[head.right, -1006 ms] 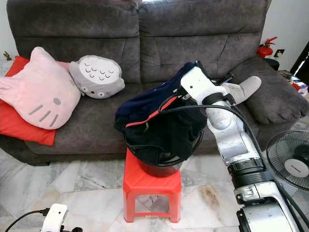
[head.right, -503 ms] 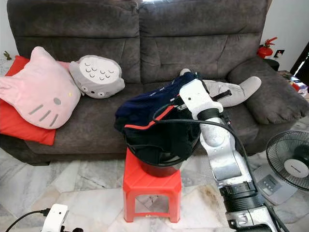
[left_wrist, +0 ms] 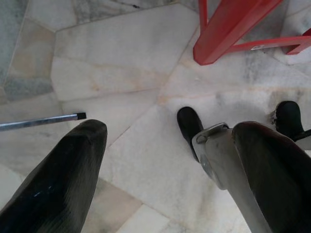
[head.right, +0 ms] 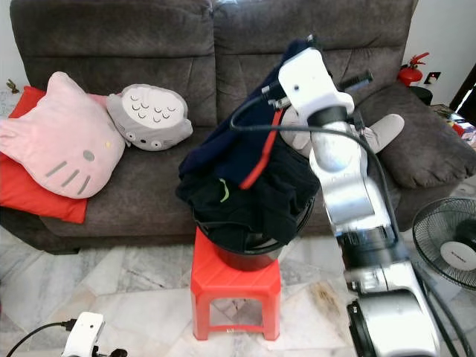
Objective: Hang hanger
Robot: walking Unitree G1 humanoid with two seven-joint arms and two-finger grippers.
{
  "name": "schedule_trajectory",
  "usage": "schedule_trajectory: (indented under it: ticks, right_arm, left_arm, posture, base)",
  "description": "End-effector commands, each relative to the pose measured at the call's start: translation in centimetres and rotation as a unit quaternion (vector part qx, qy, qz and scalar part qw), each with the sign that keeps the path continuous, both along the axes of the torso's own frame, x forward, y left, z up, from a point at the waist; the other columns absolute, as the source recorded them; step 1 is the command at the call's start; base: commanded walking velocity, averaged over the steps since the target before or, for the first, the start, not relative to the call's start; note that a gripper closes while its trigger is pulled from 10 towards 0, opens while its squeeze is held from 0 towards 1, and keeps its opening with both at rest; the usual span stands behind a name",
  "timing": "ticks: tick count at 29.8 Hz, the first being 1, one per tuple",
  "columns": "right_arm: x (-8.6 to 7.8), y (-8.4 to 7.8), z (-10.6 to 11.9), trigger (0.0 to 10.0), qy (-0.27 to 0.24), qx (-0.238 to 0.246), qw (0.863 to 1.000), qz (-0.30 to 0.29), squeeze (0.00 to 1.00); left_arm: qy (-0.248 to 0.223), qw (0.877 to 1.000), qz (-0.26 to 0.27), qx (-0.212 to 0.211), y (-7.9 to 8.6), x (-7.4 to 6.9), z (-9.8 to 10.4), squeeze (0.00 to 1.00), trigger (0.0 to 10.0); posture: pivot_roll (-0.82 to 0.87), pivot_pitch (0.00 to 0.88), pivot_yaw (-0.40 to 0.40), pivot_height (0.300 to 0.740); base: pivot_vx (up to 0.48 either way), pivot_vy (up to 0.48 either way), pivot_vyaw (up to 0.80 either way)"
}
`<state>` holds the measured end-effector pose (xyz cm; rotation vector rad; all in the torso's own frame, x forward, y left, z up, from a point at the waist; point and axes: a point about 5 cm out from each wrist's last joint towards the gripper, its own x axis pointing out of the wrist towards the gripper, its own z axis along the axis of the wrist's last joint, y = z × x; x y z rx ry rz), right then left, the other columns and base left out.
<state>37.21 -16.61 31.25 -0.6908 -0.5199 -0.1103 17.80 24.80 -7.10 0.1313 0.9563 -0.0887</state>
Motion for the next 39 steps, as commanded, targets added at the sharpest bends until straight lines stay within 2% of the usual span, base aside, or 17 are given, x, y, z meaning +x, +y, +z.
schedule_trajectory:
  ticks: [1, 6, 7, 8, 9, 15, 16, 18, 21, 25, 26, 31, 32, 33, 36, 37, 39]
  right_arm:
    - [-0.3, 0.1, 3.8, 10.0, -0.066, -0.001, 0.998, 0.005, 0.00]
    - [-0.7, 0.9, 8.0, 10.0, -0.127, -0.021, 0.992, 0.017, 0.00]
    - [-1.0, 1.3, 9.9, 10.0, -0.155, -0.031, 0.987, 0.023, 0.00]
    - [-1.0, 1.3, 9.9, 10.0, -0.155, -0.031, 0.987, 0.023, 0.00]
    - [-1.3, 1.6, 11.5, 10.0, -0.173, -0.037, 0.984, 0.029, 0.00]
    - [-2.1, 2.6, 14.5, 10.0, -0.214, -0.059, 0.974, 0.046, 0.00]
    - [-2.4, 2.8, 15.9, 10.0, -0.231, -0.061, 0.970, 0.053, 0.00]
    - [-2.5, 2.8, 16.3, 10.0, -0.235, -0.061, 0.968, 0.055, 0.00]
    - [-4.3, 3.1, 19.8, 10.0, -0.285, -0.057, 0.954, 0.070, 0.00]
    - [-5.9, 3.4, 21.9, 10.0, -0.320, -0.050, 0.942, 0.085, 0.00]
    - [-5.9, 3.5, 21.8, 10.0, -0.315, -0.043, 0.943, 0.094, 0.00]
    - [-3.8, 3.8, 18.0, 10.0, -0.246, -0.043, 0.962, 0.114, 0.00]
    - [-2.5, 3.5, 14.4, 10.0, -0.190, -0.005, 0.974, 0.120, 0.00]
    - [-2.5, 3.5, 14.4, 10.0, -0.190, -0.005, 0.974, 0.120, 0.00]
    - [-1.4, 2.8, 8.3, 10.0, -0.097, 0.041, 0.988, 0.115, 0.00]
    - [-1.3, 2.4, 5.6, 10.0, -0.059, 0.064, 0.990, 0.108, 0.00]
    - [-1.5, 2.1, 3.1, 10.0, -0.024, 0.076, 0.992, 0.099, 0.00]
  left_arm:
    - [0.009, 1.000, 0.000, 0.005, 0.4, -0.3, -0.1, 0.00, 10.0]
    - [0.009, 1.000, 0.000, 0.006, 0.4, -0.3, 0.0, 0.00, 10.0]
    - [0.009, 1.000, 0.000, 0.006, 0.4, -0.2, 0.0, 0.00, 10.0]
    - [0.009, 1.000, 0.000, 0.006, 0.4, -0.2, 0.0, 0.00, 10.0]
    - [0.009, 1.000, 0.000, 0.007, 0.4, -0.2, 0.0, 0.00, 10.0]
    - [0.009, 1.000, -0.001, 0.007, 0.4, -0.2, 0.0, 0.00, 10.0]
    - [0.009, 1.000, 0.000, 0.007, 0.4, -0.1, 0.0, 0.00, 10.0]
    - [0.008, 1.000, 0.000, 0.007, 0.4, -0.1, 0.0, 0.00, 10.0]
    - [0.008, 1.000, -0.001, 0.009, 0.4, -0.1, 0.0, 0.00, 10.0]
    - [0.008, 1.000, -0.003, 0.011, 0.5, -0.1, 0.0, 0.00, 10.0]
    - [0.008, 1.000, -0.004, 0.011, 0.5, -0.1, 0.0, 0.00, 10.0]
    - [0.009, 1.000, -0.006, 0.009, 0.4, -0.2, 0.0, 0.00, 10.0]
    - [0.009, 1.000, -0.004, 0.008, 0.4, -0.3, -0.1, 0.00, 10.0]
    - [0.009, 1.000, -0.004, 0.008, 0.4, -0.3, -0.1, 0.00, 10.0]
    - [0.010, 1.000, -0.002, 0.007, 0.3, -0.4, -0.1, 0.00, 10.0]
    - [0.011, 1.000, -0.001, 0.007, 0.4, -0.5, -0.1, 0.00, 10.0]
    - [0.012, 1.000, -0.002, 0.007, 0.4, -0.5, -0.2, 0.00, 10.0]
  posture:
    - [-0.24, 0.000, 0.051, 0.740]
    - [-0.25, 0.000, 0.055, 0.740]
    - [-0.25, 0.000, 0.056, 0.740]
    - [-0.25, 0.000, 0.056, 0.740]
    - [-0.26, 0.000, 0.058, 0.740]
    - [-0.27, 0.000, 0.061, 0.740]
    - [-0.27, 0.000, 0.061, 0.740]
    - [-0.27, 0.000, 0.061, 0.740]
    - [-0.29, 0.000, 0.063, 0.740]
    - [-0.30, 0.000, 0.061, 0.740]
    - [-0.30, 0.000, 0.058, 0.740]
    - [-0.29, 0.000, 0.054, 0.740]
    - [-0.28, 0.000, 0.052, 0.740]
    - [-0.28, 0.000, 0.052, 0.740]
    - [-0.27, 0.000, 0.050, 0.740]
    - [-0.27, 0.000, 0.049, 0.740]
    - [-0.27, 0.000, 0.049, 0.740]
  base:
    - [0.000, 0.000, 0.00]
    - [0.000, 0.000, 0.00]
    - [0.000, 0.000, 0.00]
    - [0.000, 0.000, 0.00]
    - [0.000, 0.000, 0.00]
    - [0.000, 0.000, 0.00]
    - [0.000, 0.000, 0.00]
    - [0.000, 0.000, 0.00]
    - [0.000, 0.000, 0.00]
    - [0.000, 0.000, 0.00]
    - [0.000, 0.000, 0.00]
    - [0.000, 0.000, 0.00]
    - [0.000, 0.000, 0.00]
    - [0.000, 0.000, 0.00]
    - [0.000, 0.000, 0.00]
    - [0.000, 0.000, 0.00]
    - [0.000, 0.000, 0.00]
